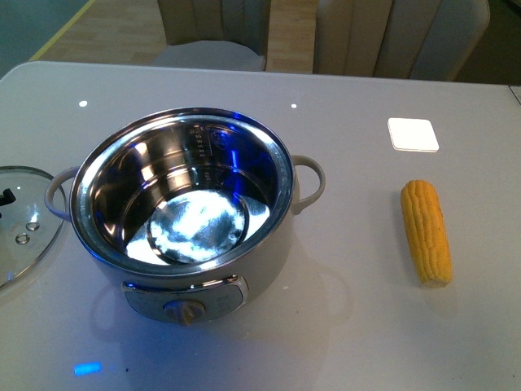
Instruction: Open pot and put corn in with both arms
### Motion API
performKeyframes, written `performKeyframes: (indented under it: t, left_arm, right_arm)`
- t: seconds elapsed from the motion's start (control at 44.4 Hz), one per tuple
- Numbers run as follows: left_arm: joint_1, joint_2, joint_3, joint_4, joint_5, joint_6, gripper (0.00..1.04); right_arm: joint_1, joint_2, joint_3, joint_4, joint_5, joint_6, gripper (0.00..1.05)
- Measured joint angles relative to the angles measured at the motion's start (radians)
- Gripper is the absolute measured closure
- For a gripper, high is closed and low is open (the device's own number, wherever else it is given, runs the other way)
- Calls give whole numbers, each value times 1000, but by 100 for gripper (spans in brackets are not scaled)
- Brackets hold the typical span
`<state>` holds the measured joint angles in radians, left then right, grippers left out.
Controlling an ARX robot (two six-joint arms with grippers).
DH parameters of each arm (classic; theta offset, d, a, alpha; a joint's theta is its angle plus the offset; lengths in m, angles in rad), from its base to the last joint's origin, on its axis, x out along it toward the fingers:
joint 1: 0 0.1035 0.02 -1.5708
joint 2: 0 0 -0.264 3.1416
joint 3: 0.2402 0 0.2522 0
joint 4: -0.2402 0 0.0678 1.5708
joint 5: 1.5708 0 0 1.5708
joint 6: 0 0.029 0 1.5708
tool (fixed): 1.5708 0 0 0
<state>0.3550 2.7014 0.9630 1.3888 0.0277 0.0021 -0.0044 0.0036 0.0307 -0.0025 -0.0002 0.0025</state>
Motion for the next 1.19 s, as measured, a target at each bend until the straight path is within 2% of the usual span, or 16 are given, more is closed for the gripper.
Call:
performKeyframes:
  t: [0.18, 0.383, 0.428, 0.518, 0.879, 1.036, 1.194]
  left_arm:
    - [0, 1, 1, 1, 0, -3, 63]
    - [0, 2, 1, 4, -1, -2, 34]
    - [0, -2, -1, 4, -2, -2, 22]
    - [0, -31, -24, 4, -9, -2, 6]
    - [-48, -474, -185, -136, 6, -95, 7]
    - [-94, -764, -309, -283, 95, -137, 7]
    - [-98, -1093, -461, -467, 150, -144, 7]
  right_arm:
    - [0, 0, 0, 0, 0, 0, 9]
    - [0, 0, 0, 0, 0, 0, 9]
    - [0, 0, 0, 0, 0, 0, 9]
    - [0, 0, 0, 0, 0, 0, 9]
    - [0, 0, 0, 0, 0, 0, 9]
    - [0, 0, 0, 0, 0, 0, 9]
    - [0, 0, 0, 0, 0, 0, 9]
